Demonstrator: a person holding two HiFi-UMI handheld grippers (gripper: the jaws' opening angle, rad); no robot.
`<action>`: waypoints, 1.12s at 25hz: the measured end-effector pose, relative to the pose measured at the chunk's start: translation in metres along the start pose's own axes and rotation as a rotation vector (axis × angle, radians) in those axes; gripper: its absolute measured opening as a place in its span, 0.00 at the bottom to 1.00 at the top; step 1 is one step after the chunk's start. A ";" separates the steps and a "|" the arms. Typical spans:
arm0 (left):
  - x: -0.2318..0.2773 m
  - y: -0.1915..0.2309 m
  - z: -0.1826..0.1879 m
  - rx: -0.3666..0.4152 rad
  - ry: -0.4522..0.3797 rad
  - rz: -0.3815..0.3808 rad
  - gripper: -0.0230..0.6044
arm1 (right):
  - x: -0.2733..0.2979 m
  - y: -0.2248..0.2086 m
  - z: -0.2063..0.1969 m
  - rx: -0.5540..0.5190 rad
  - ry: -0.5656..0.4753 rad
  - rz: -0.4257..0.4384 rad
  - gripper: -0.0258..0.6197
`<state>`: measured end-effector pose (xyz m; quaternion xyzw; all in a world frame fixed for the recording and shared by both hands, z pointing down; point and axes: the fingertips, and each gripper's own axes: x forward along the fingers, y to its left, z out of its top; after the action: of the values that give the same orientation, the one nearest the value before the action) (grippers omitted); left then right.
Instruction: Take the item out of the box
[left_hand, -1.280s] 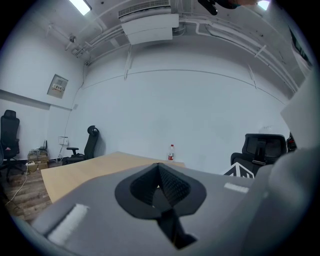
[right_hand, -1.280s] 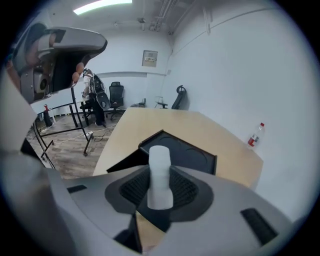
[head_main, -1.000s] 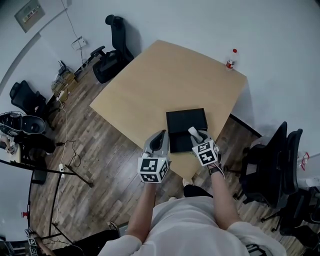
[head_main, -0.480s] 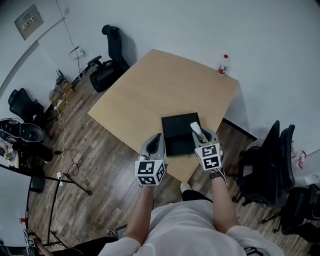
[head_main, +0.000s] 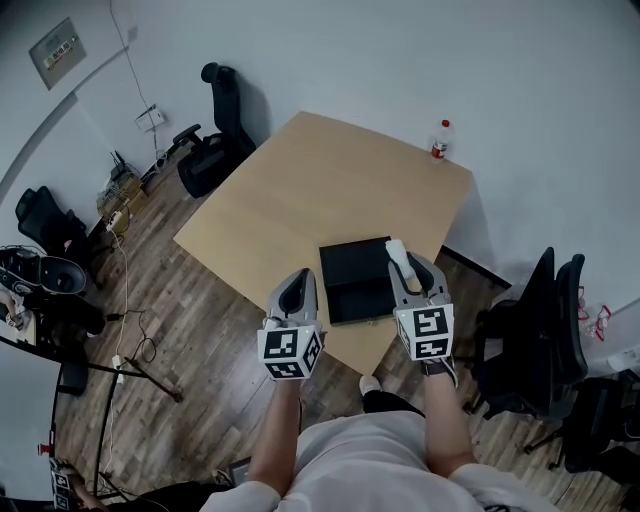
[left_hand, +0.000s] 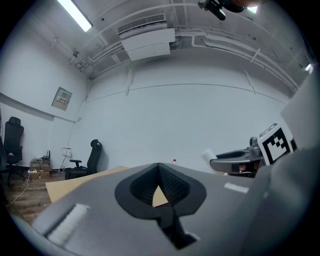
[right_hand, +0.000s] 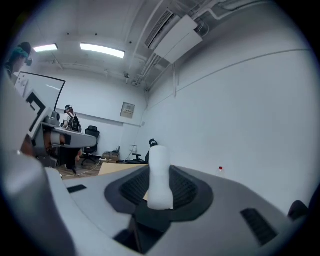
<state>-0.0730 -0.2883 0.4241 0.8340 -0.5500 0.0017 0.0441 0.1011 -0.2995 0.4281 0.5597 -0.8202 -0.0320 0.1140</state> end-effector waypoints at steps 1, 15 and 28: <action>0.000 0.001 0.002 -0.009 -0.005 0.001 0.04 | -0.004 -0.001 0.007 0.003 -0.018 -0.009 0.24; -0.001 -0.005 0.036 0.073 -0.054 0.005 0.04 | -0.024 -0.010 0.052 0.041 -0.119 -0.086 0.24; 0.010 -0.016 0.022 0.080 -0.034 -0.030 0.05 | -0.014 0.001 0.036 0.026 -0.070 -0.054 0.24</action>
<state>-0.0553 -0.2931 0.4018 0.8431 -0.5377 0.0087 0.0015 0.0967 -0.2889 0.3916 0.5816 -0.8086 -0.0442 0.0771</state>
